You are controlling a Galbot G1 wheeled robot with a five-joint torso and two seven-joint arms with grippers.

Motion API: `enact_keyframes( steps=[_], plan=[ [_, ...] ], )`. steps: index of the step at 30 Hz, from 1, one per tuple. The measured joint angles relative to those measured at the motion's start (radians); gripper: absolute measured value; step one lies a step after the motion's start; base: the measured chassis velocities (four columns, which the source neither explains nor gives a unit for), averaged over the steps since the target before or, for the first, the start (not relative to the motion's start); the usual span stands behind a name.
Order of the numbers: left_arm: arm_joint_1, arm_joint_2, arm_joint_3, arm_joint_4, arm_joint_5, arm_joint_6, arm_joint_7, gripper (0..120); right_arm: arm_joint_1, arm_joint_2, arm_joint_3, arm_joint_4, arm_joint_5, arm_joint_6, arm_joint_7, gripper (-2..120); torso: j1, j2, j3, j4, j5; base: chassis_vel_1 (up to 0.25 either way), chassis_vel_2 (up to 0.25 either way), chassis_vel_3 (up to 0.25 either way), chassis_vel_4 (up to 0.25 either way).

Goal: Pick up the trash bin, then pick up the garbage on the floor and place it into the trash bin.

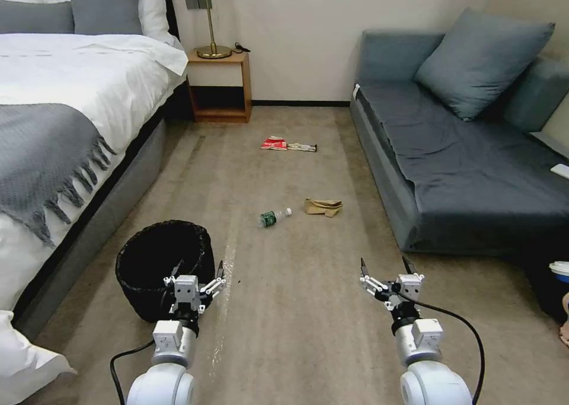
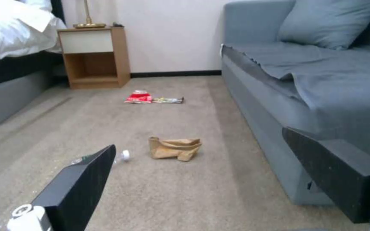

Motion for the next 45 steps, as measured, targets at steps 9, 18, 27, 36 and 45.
enact_keyframes(
  steps=[9,18,27,36,45],
  plan=[
    [0.000,0.000,0.000,0.000,0.000,0.000,0.000,100,0.000,0.000,0.000,0.000,0.000,0.000,0.000,100,0.000,0.000,0.000,0.0000,0.0000,0.000,0.000,0.000,0.000],
    [0.000,0.000,0.000,0.000,0.000,0.000,0.000,100,0.000,0.000,0.000,0.000,0.000,0.000,0.000,100,0.000,0.000,0.000,0.0000,0.0000,0.000,0.000,0.000,0.000],
    [0.000,0.001,0.000,0.000,-0.001,0.001,0.000,100,0.000,0.000,0.000,0.000,0.001,-0.001,0.000,100,0.000,0.000,0.000,0.0000,0.0000,0.000,0.000,0.000,0.000],
    [-0.031,0.087,-0.065,-0.057,-0.188,0.107,-0.082,100,0.033,-0.065,-0.024,0.062,0.173,-0.132,0.072,100,0.000,0.000,0.000,0.0001,-0.0001,0.000,0.000,0.000,0.000],
    [-0.074,0.207,-0.154,-0.140,-0.448,0.257,-0.197,99,0.086,-0.168,-0.062,0.162,0.444,-0.338,0.188,100,0.000,0.000,0.000,0.0000,0.0002,0.000,0.000,0.000,0.000]
  ],
)
